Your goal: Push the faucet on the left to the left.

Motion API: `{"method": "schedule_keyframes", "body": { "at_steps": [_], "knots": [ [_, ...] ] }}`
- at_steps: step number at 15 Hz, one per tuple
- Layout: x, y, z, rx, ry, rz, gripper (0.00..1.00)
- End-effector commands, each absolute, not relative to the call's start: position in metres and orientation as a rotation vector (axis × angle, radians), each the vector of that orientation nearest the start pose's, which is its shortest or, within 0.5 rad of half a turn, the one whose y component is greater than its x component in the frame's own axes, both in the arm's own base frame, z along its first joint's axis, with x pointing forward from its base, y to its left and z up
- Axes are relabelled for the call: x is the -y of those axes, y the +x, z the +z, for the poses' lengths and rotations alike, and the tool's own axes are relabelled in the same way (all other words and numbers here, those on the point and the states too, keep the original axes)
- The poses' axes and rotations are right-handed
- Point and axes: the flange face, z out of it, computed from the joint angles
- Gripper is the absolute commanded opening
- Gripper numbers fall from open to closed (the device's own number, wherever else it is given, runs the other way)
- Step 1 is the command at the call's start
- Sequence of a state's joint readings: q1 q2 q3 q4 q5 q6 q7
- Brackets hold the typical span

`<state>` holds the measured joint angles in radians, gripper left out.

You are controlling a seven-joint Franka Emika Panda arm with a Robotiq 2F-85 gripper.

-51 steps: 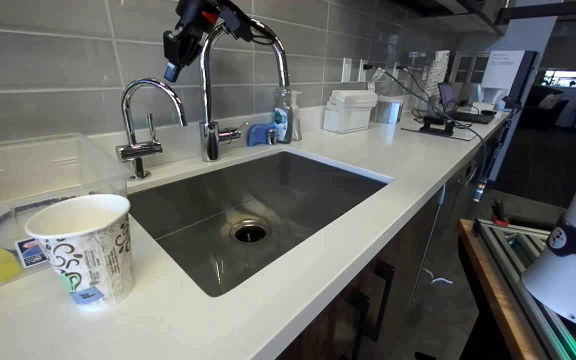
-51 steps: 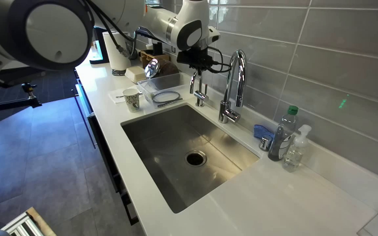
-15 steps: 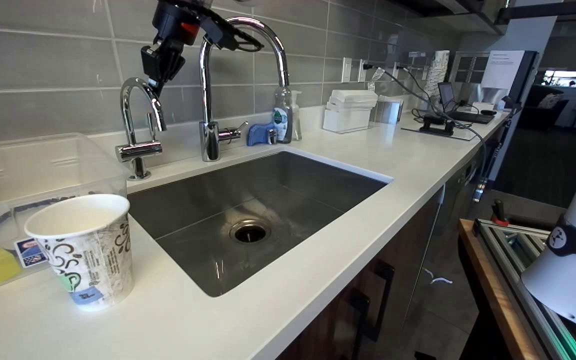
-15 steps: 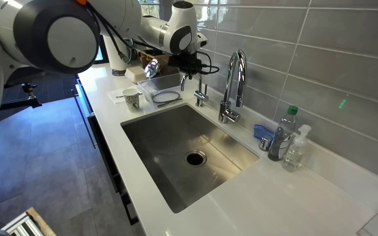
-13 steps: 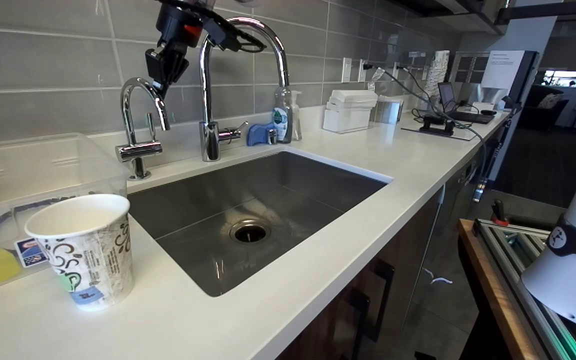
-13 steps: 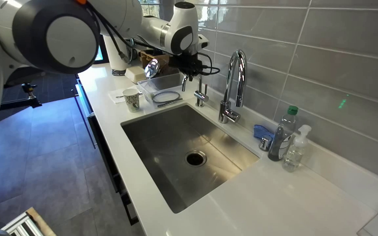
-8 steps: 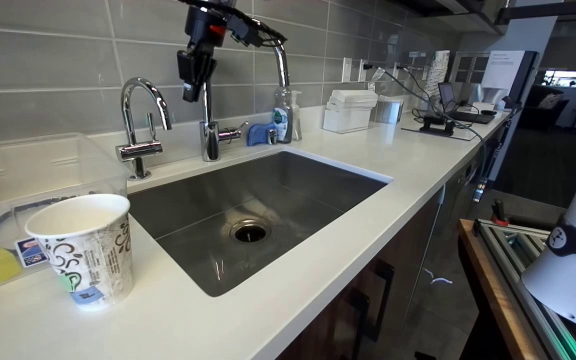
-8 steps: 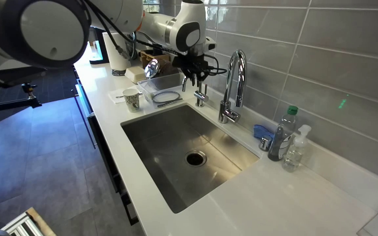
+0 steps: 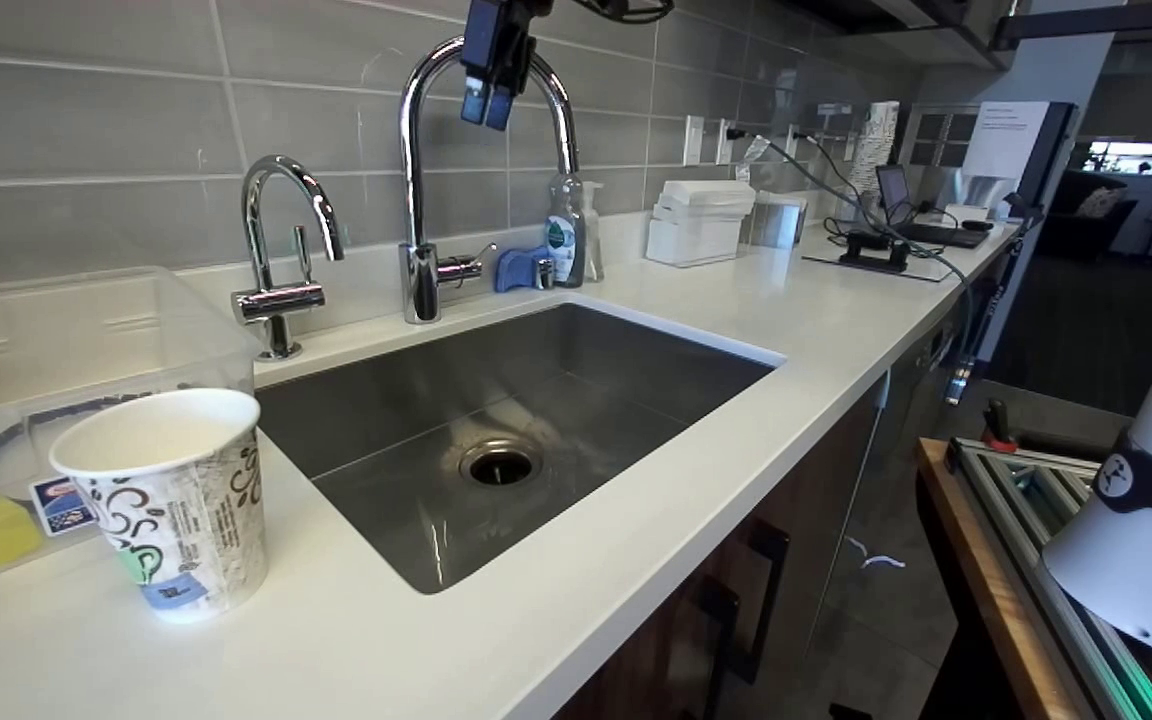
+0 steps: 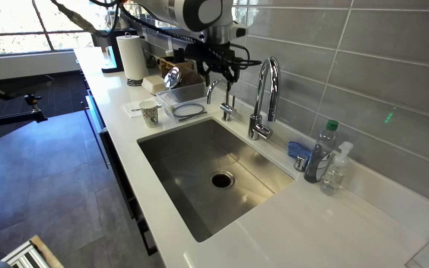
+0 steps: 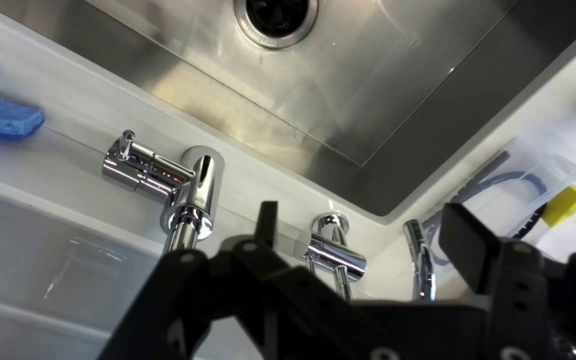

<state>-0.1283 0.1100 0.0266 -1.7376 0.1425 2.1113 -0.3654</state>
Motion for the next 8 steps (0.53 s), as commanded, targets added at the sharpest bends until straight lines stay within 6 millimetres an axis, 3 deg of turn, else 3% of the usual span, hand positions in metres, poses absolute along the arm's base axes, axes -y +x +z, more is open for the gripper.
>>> {"method": "schedule_keyframes", "body": {
  "at_steps": [1, 3, 4, 5, 8],
  "knots": [
    [0.062, 0.547, 0.555, 0.314, -3.028, -0.48, 1.0],
    [0.075, 0.523, 0.567, 0.257, -3.044, -0.522, 1.0],
    [0.081, 0.511, 0.571, 0.312, -3.018, -0.52, 1.0],
    [0.075, 0.541, 0.573, 0.281, -3.038, -0.507, 1.0],
    [0.085, 0.517, 0.58, 0.289, -3.035, -0.525, 1.0]
  ]
}}
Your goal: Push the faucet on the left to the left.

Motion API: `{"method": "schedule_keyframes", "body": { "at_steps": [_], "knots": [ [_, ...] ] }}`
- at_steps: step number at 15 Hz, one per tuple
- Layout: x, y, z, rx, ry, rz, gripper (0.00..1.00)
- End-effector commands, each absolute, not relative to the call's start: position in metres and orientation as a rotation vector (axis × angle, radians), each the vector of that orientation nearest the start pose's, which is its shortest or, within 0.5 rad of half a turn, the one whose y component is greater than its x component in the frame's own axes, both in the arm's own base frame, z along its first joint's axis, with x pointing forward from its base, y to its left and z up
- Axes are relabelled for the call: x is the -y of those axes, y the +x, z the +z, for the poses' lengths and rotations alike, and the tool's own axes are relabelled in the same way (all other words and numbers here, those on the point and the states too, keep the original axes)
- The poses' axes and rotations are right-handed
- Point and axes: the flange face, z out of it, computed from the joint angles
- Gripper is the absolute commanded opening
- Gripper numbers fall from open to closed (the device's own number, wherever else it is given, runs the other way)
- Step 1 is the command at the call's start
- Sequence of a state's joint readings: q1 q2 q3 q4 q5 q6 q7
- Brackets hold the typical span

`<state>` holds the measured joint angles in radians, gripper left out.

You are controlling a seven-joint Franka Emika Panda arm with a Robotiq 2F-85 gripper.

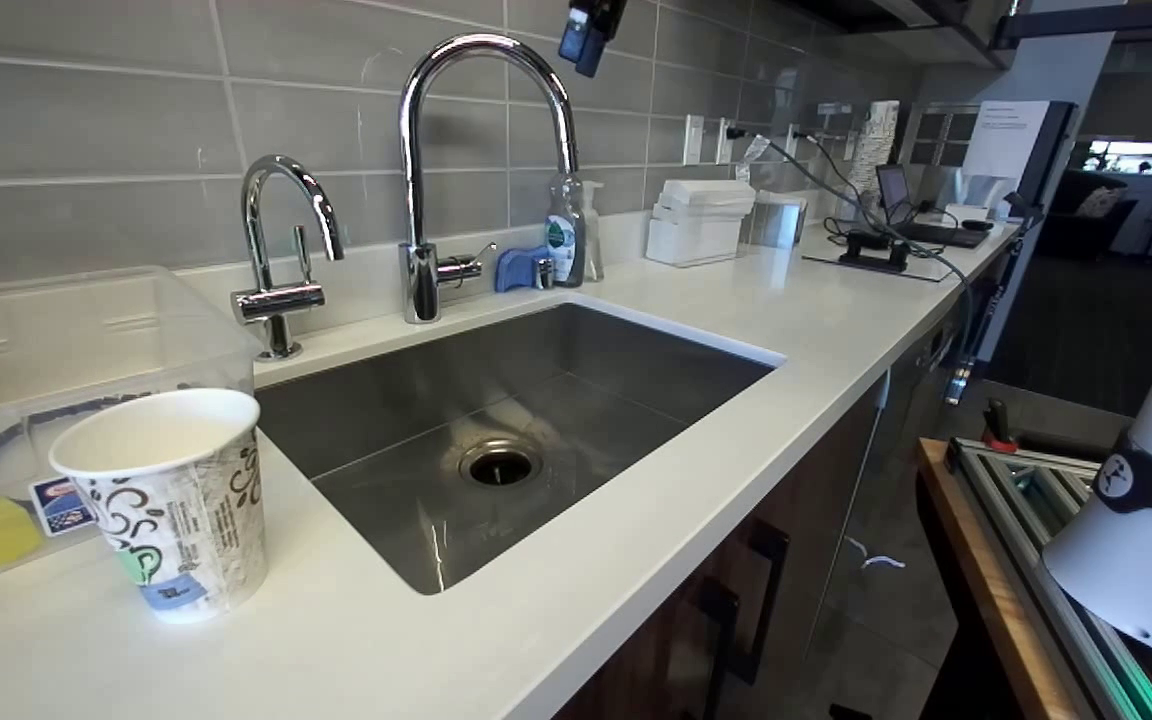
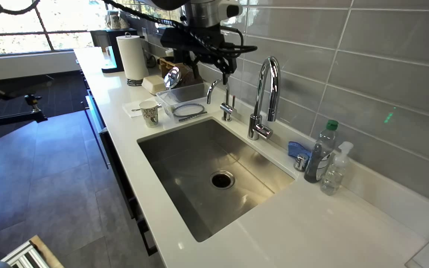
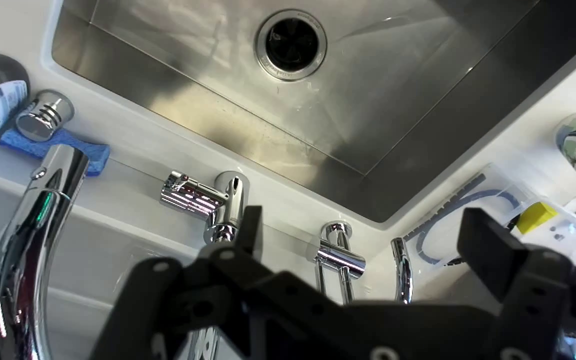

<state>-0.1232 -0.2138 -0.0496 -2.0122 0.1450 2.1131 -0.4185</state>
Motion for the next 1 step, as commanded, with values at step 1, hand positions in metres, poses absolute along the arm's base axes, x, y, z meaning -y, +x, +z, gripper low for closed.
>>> {"method": "schedule_keyframes", "body": {
  "at_steps": [1],
  "knots": [
    [0.0846, 0.5149, 0.5786, 0.291, -3.034, -0.522, 1.0]
  ]
}}
